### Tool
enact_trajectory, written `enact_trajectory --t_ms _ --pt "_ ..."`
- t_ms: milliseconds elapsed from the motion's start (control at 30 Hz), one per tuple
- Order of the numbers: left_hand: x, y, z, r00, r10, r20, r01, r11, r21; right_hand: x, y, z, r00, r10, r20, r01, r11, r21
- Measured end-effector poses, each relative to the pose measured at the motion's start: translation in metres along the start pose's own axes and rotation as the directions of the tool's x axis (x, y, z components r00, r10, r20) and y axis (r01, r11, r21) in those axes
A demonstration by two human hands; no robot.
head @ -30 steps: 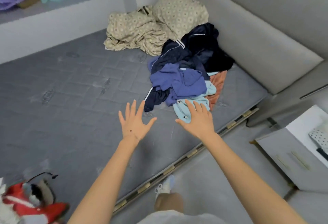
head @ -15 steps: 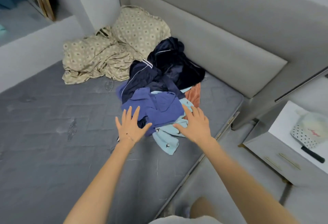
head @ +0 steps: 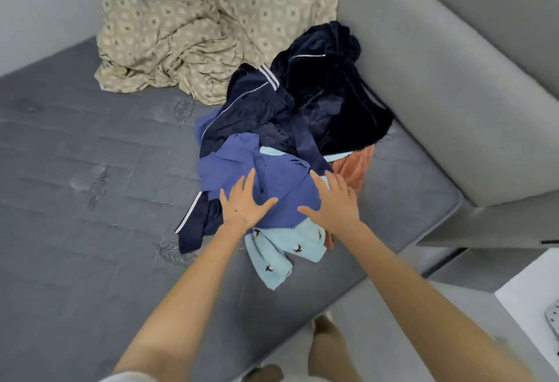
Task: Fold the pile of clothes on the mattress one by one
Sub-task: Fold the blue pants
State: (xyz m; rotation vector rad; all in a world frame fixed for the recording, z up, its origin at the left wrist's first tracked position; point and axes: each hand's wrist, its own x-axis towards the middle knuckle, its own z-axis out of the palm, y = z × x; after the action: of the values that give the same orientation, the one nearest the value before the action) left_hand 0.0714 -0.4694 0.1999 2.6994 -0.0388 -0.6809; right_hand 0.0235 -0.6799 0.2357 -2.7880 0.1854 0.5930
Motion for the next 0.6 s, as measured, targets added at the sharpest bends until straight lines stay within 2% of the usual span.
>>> enact_trajectory --t_ms 133,267,333,433,500,600 --pt "0.054 0.007 0.04 0.992 -0.112 0.058 0.118 0.985 -0.122 0.078 0.026 0.013 0.989 -0.07 0.131 0.075 0.997 -0.035" --pt "0.087 0.019 0.078 0.975 -0.199 0.096 0.218 0.937 -0.272 0.125 0.05 0.032 0.975 -0.105 0.195 0.11 0.994 -0.016" --pt "0.1 0.026 0.089 0.955 -0.28 0.098 0.296 0.892 -0.341 0.14 0.056 0.04 0.971 -0.115 0.211 0.117 0.993 0.005" --pt "0.108 0.035 0.093 0.9 -0.435 0.022 0.388 0.779 -0.492 0.153 0.057 0.049 0.963 -0.156 0.22 0.154 0.988 0.027" --pt "0.105 0.038 0.091 0.892 -0.449 -0.051 0.342 0.743 -0.575 0.157 0.052 0.051 0.962 -0.176 0.209 0.175 0.984 0.025" --pt "0.087 0.04 0.073 0.918 -0.352 -0.18 0.148 0.729 -0.668 0.161 0.036 0.048 0.947 -0.247 0.208 0.249 0.968 0.016"
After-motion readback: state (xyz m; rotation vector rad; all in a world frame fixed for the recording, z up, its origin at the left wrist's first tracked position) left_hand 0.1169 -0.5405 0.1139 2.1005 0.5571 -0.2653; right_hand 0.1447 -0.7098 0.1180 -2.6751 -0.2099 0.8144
